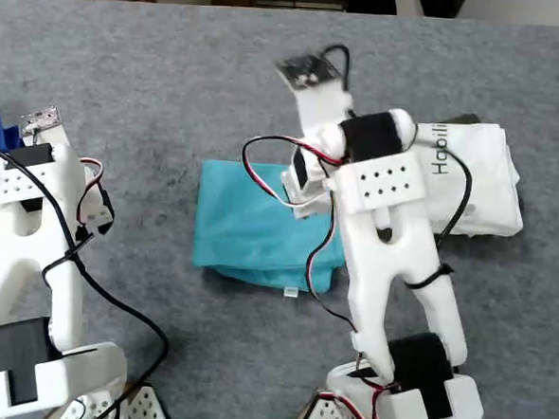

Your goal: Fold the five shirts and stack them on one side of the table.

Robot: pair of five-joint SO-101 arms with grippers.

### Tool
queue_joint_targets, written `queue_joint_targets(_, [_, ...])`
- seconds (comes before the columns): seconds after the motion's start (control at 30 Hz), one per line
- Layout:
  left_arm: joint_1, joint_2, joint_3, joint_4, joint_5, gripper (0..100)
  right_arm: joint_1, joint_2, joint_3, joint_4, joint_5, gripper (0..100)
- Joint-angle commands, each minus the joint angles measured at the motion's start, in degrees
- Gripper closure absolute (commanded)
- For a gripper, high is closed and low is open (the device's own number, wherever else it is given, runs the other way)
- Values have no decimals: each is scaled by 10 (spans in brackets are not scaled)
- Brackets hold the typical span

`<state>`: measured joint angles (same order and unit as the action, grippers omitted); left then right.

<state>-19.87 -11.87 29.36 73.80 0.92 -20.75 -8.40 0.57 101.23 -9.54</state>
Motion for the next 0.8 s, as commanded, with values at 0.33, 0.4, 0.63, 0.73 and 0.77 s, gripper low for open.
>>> queue_joint_targets(0.33, [-8, -7, -7, 23, -6, 907, 14, 95, 110, -99, -173, 794])
queue_joint_targets(0.4, [-8, -7, -6, 25, -6, 907, 17, 109, 122, -97, -202, 771])
queue_joint_targets(0.63, [-8, -7, -6, 25, -6, 907, 11, 80, 182, -121, -247, 648])
queue_joint_targets(0.73, [-8, -7, -6, 23, -6, 907, 10, 70, 218, -175, -247, 648])
queue_joint_targets(0.77, [-8, -7, -6, 22, -6, 907, 10, 69, 231, -199, -247, 648])
